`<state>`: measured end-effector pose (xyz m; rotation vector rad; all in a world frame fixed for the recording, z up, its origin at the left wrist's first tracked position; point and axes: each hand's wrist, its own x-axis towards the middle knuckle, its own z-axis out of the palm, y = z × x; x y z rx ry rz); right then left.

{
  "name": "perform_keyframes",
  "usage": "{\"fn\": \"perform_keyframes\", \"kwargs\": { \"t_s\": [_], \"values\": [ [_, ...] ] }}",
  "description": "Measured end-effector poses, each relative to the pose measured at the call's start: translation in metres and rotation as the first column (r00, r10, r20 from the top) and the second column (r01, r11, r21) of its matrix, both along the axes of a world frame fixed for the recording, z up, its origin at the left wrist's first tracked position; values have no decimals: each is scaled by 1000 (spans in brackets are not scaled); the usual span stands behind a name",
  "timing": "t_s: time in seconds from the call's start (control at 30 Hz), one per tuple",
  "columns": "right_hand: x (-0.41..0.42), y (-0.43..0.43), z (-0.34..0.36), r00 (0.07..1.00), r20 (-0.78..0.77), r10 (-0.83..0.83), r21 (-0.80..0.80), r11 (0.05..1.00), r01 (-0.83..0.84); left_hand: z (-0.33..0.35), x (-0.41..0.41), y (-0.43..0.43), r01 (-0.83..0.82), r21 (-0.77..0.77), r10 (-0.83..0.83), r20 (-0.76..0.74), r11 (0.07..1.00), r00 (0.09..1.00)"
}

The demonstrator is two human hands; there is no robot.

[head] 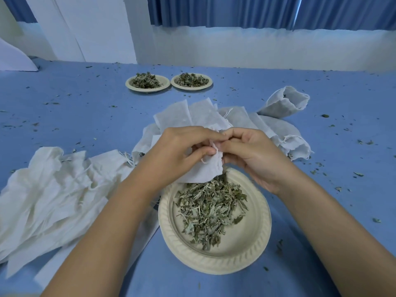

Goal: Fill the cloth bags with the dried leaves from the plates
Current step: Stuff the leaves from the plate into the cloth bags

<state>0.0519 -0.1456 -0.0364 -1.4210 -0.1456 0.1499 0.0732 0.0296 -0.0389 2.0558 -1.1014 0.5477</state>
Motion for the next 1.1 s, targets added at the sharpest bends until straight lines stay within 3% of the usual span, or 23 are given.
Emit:
{"fn": "perform_keyframes", "kwargs": {
  "t_s": [0.3, 0.33, 0.37, 0.4, 0.43, 0.47, 0.53, 0.63, 0.83, 1.0, 1.1],
  "values": [
    [-7, 2, 1, 983, -117, 141, 277, 955, -104, 1, -2, 7, 3, -112, -15, -107, 994, 994],
    [-8, 1, 3, 987, -87, 134, 210, 971, -113, 1, -1, 8, -14, -129, -4, -132, 992, 991],
    [-9, -2, 5, 994, -3, 106, 27, 994, -106, 1, 0, 10, -40, -161, 14, -157, 986, 987],
    [-10, -7, 8, 987, 136, 89, -259, 965, -51, 1, 1, 11, -67, -210, 29, -178, 975, 984],
    [-12, -11, 10, 953, 278, 122, -535, 844, 48, 1, 2, 14, -87, -260, 36, -193, 962, 981],
    [-13, -13, 11, 912, 354, 206, -708, 696, 118, 1, 3, 15, -98, -292, 40, -199, 951, 979],
    [-16, -14, 12, 871, 315, 378, -855, 511, 87, 1, 4, 17, -99, -276, 41, -208, 956, 977],
    [-22, -7, 5, 839, 193, 508, -919, 393, -26, 0, 3, 16, -74, -204, 21, -252, 976, 968],
    [-27, -9, -2, 842, 235, 485, -872, 487, -38, 0, -3, 12, 10, -222, -94, -374, 975, 923],
    [-26, -23, 11, 880, 364, 306, -624, 781, -14, -1, -4, 10, 41, -226, -146, -472, 973, 870],
    [-26, -30, 15, 884, 417, 211, -491, 871, 24, -1, -5, 8, 42, -210, -144, -502, 977, 853]
  ]
}}
